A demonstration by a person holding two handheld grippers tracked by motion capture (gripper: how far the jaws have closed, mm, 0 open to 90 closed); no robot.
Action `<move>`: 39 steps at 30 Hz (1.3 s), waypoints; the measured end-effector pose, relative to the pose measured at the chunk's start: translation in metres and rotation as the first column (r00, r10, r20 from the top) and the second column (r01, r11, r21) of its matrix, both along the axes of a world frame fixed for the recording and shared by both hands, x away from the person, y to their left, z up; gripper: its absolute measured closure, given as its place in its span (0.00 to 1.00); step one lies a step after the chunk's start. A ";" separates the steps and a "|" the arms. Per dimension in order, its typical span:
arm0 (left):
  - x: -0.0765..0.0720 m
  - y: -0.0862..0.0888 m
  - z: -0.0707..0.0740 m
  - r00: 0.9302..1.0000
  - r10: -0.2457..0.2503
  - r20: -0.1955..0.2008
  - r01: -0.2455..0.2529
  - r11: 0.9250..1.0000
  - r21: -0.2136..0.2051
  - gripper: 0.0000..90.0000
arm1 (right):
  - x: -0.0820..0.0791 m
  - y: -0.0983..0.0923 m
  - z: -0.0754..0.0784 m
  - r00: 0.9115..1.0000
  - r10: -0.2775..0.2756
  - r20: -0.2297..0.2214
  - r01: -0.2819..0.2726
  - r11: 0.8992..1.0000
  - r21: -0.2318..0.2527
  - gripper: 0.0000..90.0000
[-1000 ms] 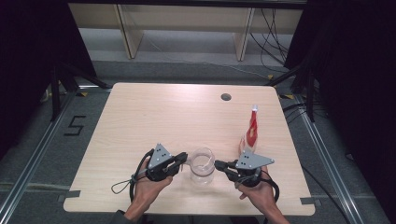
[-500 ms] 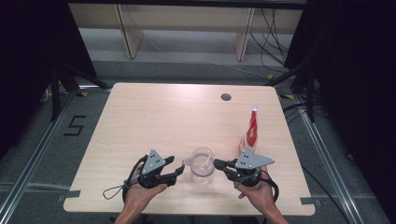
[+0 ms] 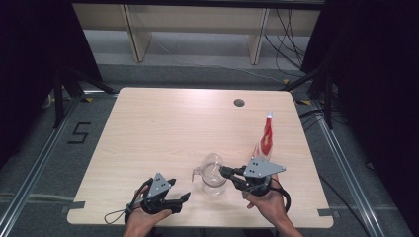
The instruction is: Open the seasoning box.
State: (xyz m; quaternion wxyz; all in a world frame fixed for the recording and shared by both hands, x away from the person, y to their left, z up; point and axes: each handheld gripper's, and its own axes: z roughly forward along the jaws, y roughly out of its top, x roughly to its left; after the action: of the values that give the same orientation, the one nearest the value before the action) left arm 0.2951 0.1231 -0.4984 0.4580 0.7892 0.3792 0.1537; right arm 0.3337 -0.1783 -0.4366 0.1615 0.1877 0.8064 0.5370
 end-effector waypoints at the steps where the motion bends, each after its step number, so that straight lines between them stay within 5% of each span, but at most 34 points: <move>1: -0.001 0.002 -0.001 1.000 -0.008 0.003 0.008 1.000 0.025 0.33 | 0.000 0.001 0.000 1.000 0.000 0.001 0.000 1.000 -0.002 0.96; 12: -0.006 0.003 -0.001 1.000 0.000 0.013 0.001 1.000 -0.023 0.24 | -0.001 0.015 0.008 0.999 0.000 0.034 -0.001 1.000 0.016 0.95; 39: -0.001 0.005 -0.003 1.000 0.006 0.016 -0.006 1.000 -0.012 0.25 | 0.002 0.049 0.006 0.997 0.069 0.019 -0.069 0.998 -0.007 0.93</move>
State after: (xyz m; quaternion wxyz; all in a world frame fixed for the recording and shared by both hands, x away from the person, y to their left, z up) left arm 0.2942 0.1284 -0.5014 0.4654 0.7840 0.3787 0.1593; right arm 0.3356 -0.1297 -0.4309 0.1514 0.1542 0.8123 0.5417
